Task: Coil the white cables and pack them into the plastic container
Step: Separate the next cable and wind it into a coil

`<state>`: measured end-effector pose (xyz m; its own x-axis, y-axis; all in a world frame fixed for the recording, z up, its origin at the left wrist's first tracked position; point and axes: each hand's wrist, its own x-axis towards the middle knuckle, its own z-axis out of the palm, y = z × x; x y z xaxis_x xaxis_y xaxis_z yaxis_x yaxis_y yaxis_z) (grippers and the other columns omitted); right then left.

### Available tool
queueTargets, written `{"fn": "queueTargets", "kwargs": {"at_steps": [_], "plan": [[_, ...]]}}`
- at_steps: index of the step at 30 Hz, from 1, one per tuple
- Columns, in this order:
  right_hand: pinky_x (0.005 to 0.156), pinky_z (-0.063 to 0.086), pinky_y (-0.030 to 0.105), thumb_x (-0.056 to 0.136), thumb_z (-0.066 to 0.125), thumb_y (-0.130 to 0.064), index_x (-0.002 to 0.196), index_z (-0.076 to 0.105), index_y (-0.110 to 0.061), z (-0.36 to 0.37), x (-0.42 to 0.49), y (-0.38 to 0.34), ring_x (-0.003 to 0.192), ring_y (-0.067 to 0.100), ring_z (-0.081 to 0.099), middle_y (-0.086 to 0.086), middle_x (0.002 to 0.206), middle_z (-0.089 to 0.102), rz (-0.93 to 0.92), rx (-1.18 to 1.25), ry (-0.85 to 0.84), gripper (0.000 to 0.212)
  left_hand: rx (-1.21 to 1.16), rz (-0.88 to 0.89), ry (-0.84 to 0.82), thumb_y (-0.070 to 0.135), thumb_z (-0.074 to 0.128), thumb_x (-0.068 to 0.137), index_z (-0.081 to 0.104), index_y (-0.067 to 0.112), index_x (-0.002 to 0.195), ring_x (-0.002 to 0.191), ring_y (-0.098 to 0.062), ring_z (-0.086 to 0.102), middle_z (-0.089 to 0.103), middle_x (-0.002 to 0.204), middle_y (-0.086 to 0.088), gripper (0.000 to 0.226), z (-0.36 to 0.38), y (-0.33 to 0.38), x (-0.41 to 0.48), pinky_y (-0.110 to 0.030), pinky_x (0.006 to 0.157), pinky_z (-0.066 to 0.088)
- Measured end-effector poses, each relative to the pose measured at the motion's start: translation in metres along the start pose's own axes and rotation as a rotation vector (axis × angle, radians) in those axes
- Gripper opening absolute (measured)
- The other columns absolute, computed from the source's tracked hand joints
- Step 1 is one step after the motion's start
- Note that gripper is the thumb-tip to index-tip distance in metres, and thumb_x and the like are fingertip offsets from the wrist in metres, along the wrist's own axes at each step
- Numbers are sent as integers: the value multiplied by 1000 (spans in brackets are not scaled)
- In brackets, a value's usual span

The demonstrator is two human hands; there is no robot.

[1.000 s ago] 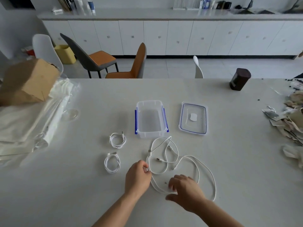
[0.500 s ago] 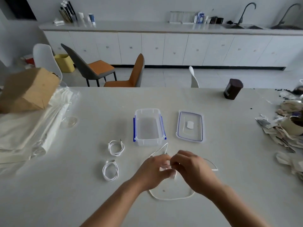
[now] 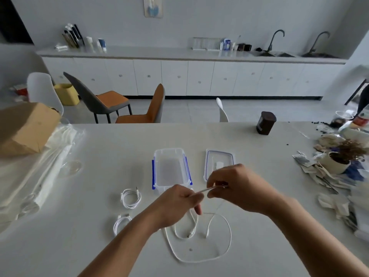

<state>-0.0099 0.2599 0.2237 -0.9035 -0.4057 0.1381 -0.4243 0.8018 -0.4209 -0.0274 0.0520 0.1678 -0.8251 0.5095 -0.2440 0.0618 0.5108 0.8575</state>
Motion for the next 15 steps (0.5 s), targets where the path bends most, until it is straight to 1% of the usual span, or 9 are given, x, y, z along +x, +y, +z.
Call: {"fn": "queueTargets", "kwargs": {"at_steps": [2, 3, 5, 7, 9, 10, 12, 14, 15], "plan": [[60, 44, 20, 82, 77, -35, 80, 73, -23, -18, -1, 8, 63, 9, 56, -11, 62, 61, 72, 10, -43, 13, -166, 17, 7, 54, 52, 95, 74, 17, 75, 55, -14, 33, 38, 60, 0, 47, -12, 1, -7, -28, 57, 30], [59, 43, 18, 82, 77, -33, 78, 74, -23, -26, -2, 11, 61, 8, 55, -10, 61, 61, 100, 75, -7, 11, -254, 20, -10, 50, 53, 95, 74, 15, 77, 51, -12, 28, 33, 57, 2, 44, -18, 4, -11, -25, 52, 26], [56, 40, 13, 83, 78, -26, 76, 74, -23, -33, 5, 10, 56, 4, 50, -12, 61, 62, 118, 254, 154, 8, -421, 45, -79, 46, 53, 93, 73, 10, 84, 48, -11, 24, 30, 56, 3, 42, -26, 11, -16, -23, 47, 21], [57, 40, 13, 85, 76, -20, 78, 75, -18, -31, 19, -1, 55, 5, 50, -11, 62, 63, 55, 321, 352, 7, -604, 106, -147, 38, 49, 96, 74, 8, 88, 43, -12, 29, 39, 54, -1, 40, -31, 20, -19, -24, 45, 21], [57, 45, 22, 88, 73, -21, 80, 74, -14, -22, 33, -13, 57, 12, 53, -5, 63, 64, -18, 241, 485, 11, -786, 171, -171, 33, 44, 99, 74, 5, 93, 39, -15, 43, 55, 56, -7, 41, -34, 27, -21, -23, 43, 29], [57, 48, 28, 89, 72, -24, 80, 74, -13, -17, 38, -16, 57, 16, 54, -2, 63, 64, -45, 184, 517, 14, -864, 195, -179, 32, 42, 99, 74, 5, 97, 41, -18, 53, 63, 62, -10, 42, -35, 29, -22, -23, 44, 34], [56, 49, 34, 89, 66, -32, 79, 73, -15, -7, 43, -16, 58, 20, 56, 0, 63, 64, -49, 136, 542, 20, -1014, 245, -239, 34, 43, 98, 72, 5, 108, 64, -28, 71, 74, 82, -17, 43, -37, 31, -24, -26, 48, 48], [55, 49, 35, 87, 61, -34, 76, 71, -16, 3, 42, -16, 57, 19, 56, -2, 60, 62, 2, 188, 523, 24, -1144, 314, -336, 32, 48, 98, 65, 6, 125, 98, -37, 72, 72, 111, -23, 41, -39, 30, -25, -37, 67, 60], [54, 49, 33, 85, 60, -30, 73, 69, -16, 10, 40, -17, 56, 17, 55, -4, 58, 61, 18, 223, 501, 20, -1196, 344, -371, 27, 50, 98, 60, 8, 132, 110, -40, 67, 66, 123, -25, 40, -39, 30, -26, -42, 80, 60]]}}
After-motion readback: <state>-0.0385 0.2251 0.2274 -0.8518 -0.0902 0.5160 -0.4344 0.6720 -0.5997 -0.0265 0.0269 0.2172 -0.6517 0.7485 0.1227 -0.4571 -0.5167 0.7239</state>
